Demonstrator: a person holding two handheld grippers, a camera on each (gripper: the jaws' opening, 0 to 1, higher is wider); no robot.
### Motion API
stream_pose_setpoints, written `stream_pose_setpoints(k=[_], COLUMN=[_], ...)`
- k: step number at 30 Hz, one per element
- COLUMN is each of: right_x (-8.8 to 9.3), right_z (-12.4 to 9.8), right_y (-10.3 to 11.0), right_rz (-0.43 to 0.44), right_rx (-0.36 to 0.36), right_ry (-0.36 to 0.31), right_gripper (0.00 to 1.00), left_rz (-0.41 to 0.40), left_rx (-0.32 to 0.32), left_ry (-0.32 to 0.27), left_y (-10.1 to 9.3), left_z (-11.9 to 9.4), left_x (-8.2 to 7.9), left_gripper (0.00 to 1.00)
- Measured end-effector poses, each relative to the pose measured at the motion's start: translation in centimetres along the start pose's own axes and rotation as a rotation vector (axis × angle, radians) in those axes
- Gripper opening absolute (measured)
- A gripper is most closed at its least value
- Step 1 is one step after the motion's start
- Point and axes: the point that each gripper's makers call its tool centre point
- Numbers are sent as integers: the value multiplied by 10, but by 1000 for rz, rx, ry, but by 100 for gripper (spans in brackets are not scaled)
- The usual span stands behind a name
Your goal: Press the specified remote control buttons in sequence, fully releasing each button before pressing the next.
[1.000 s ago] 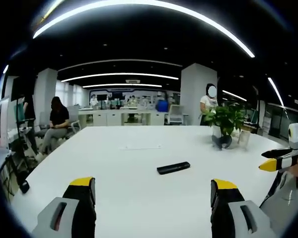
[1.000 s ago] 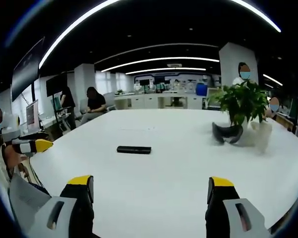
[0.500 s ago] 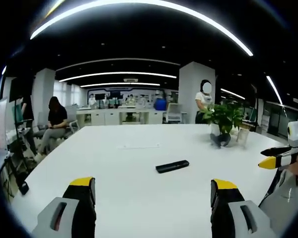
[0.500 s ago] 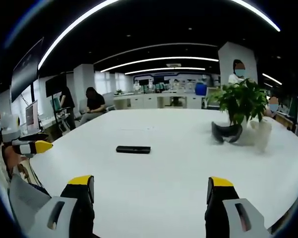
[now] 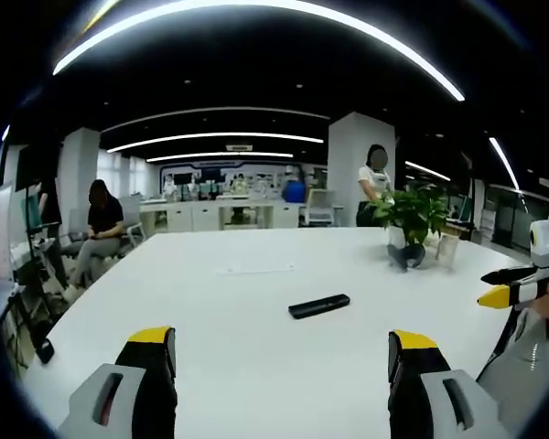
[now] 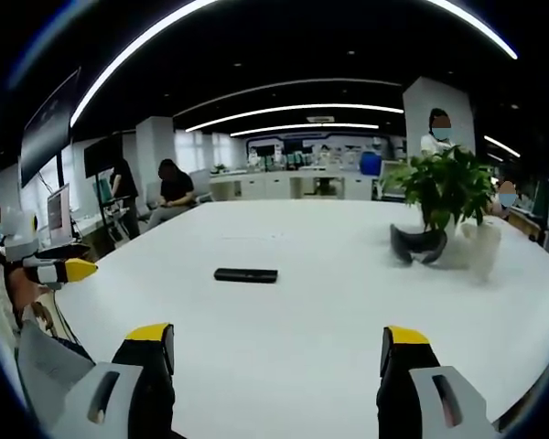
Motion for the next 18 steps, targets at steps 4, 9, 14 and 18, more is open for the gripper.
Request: stream_pose_setpoints(k=[4, 9, 14, 18], right_x=[-1, -1, -3, -4], right_z=[0, 0, 0, 1], right_y=[0, 0, 0, 2], right_rz=[0, 6, 6, 11], right_rx=[2, 4, 4, -7], right_ry=[-1, -1, -6, -4], right_gripper=[93, 93, 92, 91], left_rz=[-5, -18, 9, 20], left_rx=[7, 27, 41, 47], left_ry=[11, 30, 28, 55], left_y=[-3, -7, -11, -11], left_z=[2, 7, 10, 14], left_x=[1, 1, -5, -8], left_gripper=[99, 99, 99, 95])
Point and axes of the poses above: the point that each gripper's makers call its tool centre point, and the gripper's own axes: z roughly forward along the fingers, y roughly to its left, x roughly out of its underside, and after that the axes turned 13 degrees about -z, right-handed
